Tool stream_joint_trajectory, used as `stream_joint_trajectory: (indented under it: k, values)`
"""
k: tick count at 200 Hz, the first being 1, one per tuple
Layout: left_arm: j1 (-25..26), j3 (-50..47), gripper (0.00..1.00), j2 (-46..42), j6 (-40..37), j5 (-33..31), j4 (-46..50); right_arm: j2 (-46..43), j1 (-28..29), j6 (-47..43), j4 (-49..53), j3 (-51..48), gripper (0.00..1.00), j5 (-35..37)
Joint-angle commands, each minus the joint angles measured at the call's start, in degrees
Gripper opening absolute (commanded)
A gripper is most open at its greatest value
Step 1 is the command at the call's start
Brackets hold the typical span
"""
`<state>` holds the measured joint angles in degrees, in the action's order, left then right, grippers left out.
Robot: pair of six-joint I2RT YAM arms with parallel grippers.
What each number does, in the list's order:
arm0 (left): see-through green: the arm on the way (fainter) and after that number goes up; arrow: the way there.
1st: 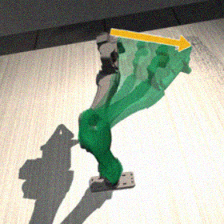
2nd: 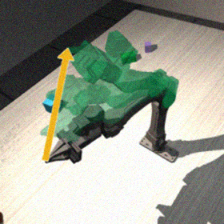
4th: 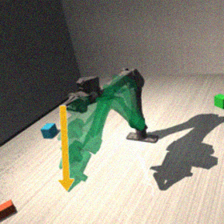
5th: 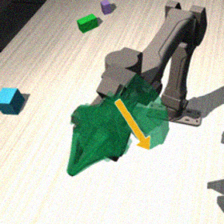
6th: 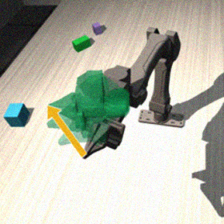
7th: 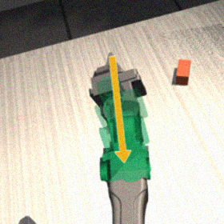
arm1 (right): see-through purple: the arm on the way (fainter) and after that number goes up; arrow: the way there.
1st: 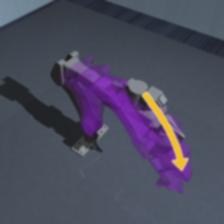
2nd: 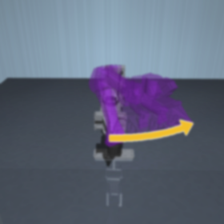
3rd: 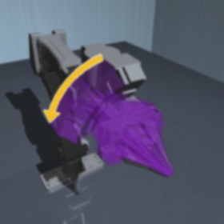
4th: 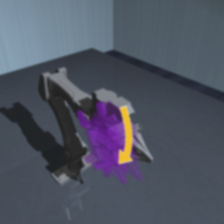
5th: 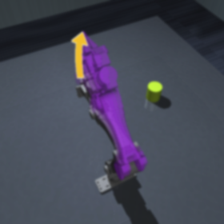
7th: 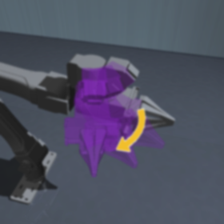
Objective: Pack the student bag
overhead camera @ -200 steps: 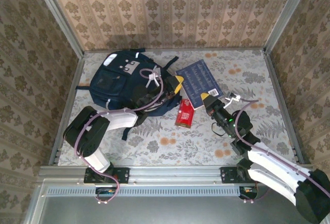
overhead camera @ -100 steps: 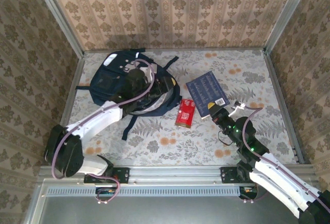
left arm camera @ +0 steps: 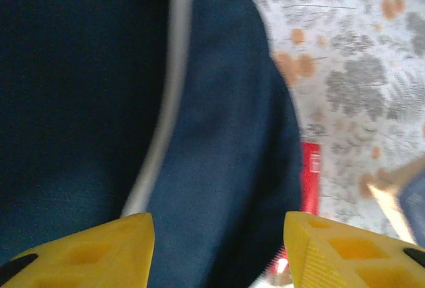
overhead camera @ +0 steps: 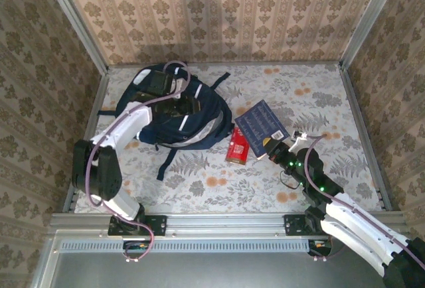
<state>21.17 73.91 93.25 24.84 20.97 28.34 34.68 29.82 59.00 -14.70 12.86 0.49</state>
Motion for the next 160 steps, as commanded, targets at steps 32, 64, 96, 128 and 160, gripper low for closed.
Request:
stream_joint_trajectory:
  k: [32,64,96,128,160]
  values:
    - [-3.8,8.7,0.55,9.0,-6.5,3.3,3.4,1.3,-0.6,-3.7,-2.0,3.0,0.0,-3.8]
    - [-3.6,8.1,0.53,11.7,-5.6,9.3,0.6,2.5,-1.3,-4.5,-2.0,3.2,0.0,-4.5]
    - [-3.4,5.5,0.51,11.2,-4.5,12.3,-2.7,3.3,-2.3,-4.5,-2.7,3.2,0.0,-5.4]
    - [-2.9,4.0,0.48,11.9,-3.1,15.4,-5.6,3.9,-2.8,-4.2,-3.4,2.7,0.0,-5.8]
    - [-2.1,3.0,0.41,13.8,-1.3,19.2,-8.7,4.2,-3.0,-3.4,-4.1,1.9,0.0,-5.8]
